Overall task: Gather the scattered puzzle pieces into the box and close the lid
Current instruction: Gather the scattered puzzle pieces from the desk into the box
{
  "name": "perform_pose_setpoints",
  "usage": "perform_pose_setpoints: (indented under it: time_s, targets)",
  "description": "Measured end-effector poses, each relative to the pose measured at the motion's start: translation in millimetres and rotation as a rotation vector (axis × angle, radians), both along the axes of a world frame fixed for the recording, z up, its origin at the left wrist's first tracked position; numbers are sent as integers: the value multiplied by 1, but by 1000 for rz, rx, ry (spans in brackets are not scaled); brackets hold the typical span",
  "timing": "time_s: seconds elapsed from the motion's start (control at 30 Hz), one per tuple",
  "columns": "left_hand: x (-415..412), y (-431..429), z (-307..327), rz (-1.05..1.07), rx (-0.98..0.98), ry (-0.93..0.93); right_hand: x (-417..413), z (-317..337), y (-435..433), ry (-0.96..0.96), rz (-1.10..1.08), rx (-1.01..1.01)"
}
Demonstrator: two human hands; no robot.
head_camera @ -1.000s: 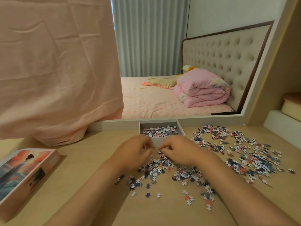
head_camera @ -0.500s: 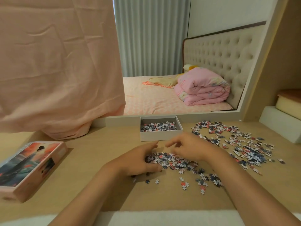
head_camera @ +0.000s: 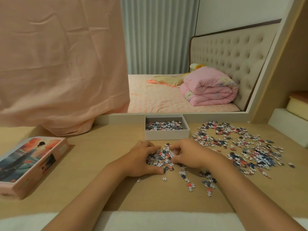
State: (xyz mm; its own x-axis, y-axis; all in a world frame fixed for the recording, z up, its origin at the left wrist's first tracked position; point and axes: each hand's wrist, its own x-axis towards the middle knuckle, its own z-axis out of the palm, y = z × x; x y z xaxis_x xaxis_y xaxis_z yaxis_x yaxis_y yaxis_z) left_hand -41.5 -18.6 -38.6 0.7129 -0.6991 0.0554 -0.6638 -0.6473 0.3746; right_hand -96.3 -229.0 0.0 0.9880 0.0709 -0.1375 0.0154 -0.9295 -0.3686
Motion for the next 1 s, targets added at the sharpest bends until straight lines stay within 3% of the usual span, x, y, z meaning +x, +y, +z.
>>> perform_pose_setpoints:
  time_s: [0.1,0.23,0.43,0.8,1.0]
  targets:
    - [4,4,6,37,38,51,-1,6,-5,69,-43,19]
    - [6,1,9,60,177,-8,-1,0,4,155,-7,-161]
    - [12,-7,7,30,101,31,8,-2,25,51,59,-158]
    - [10,-9,14,95,-147,-1,16,-12,30,-78,-113,222]
    - [15,-6,15,159,-356,198,17,-15,24,9,-252,716]
